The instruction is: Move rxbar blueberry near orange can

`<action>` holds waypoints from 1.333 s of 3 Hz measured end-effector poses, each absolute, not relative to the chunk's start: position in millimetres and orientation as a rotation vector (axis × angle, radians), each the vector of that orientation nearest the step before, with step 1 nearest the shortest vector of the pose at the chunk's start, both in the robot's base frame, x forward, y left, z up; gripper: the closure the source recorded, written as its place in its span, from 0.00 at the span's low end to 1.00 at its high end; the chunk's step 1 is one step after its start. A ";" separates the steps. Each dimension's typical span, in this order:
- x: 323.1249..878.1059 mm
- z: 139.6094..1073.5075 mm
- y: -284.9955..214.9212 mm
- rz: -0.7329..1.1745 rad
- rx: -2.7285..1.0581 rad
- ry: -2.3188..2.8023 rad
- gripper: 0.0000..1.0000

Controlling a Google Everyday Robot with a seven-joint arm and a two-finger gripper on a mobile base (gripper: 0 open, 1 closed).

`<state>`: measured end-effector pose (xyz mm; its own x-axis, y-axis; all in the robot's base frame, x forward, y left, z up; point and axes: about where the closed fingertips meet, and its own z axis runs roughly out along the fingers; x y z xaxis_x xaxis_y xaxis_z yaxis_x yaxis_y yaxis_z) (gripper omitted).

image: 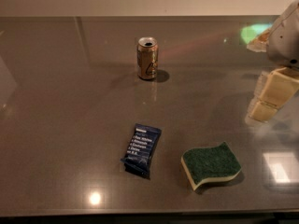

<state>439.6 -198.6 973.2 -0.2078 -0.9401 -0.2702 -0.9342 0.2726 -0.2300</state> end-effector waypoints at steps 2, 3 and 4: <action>442.0 953.9 -124.6 0.245 -1.638 2.039 0.00; 438.4 936.2 -82.9 0.321 -1.623 1.937 0.00; 435.5 912.0 -48.6 0.343 -1.638 1.866 0.00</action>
Offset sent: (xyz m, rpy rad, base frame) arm 0.0049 0.1268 -0.0392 0.4023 -0.0205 0.1194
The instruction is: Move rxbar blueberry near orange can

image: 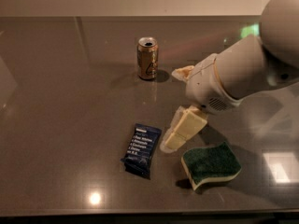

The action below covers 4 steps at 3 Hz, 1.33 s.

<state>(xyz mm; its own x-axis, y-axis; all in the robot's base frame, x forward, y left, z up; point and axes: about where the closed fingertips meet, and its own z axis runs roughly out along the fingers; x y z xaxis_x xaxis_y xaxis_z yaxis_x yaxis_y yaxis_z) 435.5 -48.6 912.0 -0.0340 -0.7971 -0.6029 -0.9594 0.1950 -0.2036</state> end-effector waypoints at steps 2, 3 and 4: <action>430.8 849.3 -2.1 0.451 -1.740 1.873 0.00; 424.9 828.2 4.4 0.510 -1.781 1.928 0.00; 413.1 816.4 7.2 0.570 -1.807 1.979 0.00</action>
Offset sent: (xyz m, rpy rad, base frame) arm -0.0074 0.0655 -0.1031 -0.0349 0.1821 0.1272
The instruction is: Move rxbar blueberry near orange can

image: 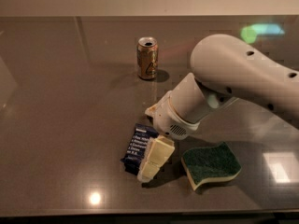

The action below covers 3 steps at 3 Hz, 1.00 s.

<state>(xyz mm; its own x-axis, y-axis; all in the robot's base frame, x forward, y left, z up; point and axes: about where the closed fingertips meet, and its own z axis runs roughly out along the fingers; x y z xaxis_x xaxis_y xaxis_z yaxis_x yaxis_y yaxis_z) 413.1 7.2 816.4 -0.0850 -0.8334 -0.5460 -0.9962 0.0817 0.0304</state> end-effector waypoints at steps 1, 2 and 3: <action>401.6 813.0 10.1 0.582 -1.809 1.994 0.16; 399.2 814.5 9.4 0.566 -1.777 2.016 0.41; 399.3 819.8 9.1 0.564 -1.772 2.018 0.63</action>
Offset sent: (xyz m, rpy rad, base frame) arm -0.0146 -0.0006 -0.0015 -0.0053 0.0100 -0.0740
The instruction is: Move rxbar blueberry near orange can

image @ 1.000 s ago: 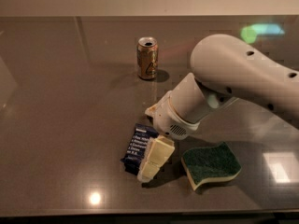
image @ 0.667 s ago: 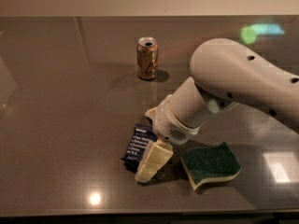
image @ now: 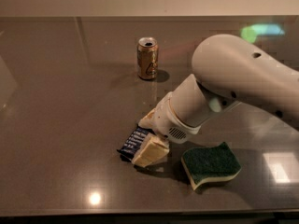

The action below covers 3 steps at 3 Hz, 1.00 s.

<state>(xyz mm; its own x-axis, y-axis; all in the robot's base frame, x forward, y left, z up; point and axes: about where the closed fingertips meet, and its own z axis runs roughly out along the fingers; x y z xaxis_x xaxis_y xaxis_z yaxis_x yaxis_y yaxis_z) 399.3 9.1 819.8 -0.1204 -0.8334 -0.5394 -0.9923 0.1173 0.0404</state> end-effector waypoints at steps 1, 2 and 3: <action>399.5 828.2 9.0 0.563 -1.772 2.018 0.88; 399.5 828.4 9.0 0.563 -1.772 2.018 1.00; 439.4 851.5 -23.6 0.504 -1.617 2.051 1.00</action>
Offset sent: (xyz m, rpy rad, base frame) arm 0.0928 -0.0791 0.0640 0.0805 -0.1239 -0.3189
